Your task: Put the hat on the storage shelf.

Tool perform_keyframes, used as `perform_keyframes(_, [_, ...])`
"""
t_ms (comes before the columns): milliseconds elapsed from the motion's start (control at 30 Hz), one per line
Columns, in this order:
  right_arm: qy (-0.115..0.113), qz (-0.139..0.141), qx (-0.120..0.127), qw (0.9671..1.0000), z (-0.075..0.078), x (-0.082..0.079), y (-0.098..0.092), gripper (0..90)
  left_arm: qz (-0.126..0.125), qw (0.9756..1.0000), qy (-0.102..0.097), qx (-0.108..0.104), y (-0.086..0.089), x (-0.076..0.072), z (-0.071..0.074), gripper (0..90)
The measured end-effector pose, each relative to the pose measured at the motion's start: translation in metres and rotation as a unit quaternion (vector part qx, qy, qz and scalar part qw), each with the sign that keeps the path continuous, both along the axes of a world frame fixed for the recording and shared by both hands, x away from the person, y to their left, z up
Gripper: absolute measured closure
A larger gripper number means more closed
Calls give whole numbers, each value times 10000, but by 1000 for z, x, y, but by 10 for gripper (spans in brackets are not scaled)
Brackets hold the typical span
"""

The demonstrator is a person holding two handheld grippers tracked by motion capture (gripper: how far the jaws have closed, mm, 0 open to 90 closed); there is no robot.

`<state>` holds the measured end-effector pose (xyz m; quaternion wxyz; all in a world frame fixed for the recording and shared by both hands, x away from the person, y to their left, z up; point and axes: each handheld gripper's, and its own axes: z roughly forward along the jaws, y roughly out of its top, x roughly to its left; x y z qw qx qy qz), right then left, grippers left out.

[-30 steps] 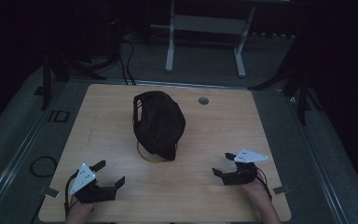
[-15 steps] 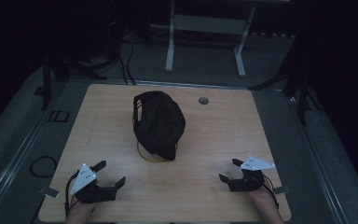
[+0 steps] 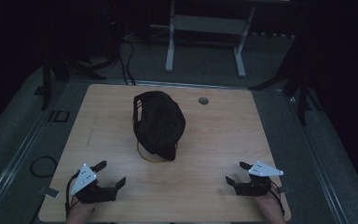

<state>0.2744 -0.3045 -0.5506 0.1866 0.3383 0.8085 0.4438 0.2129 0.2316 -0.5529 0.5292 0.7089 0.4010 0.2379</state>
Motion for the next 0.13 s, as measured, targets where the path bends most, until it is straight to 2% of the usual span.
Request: perform_keyframes(133, [-6,16,-13,10000,0,0,0,136,5,10000,0,-1,0,0,0,29])
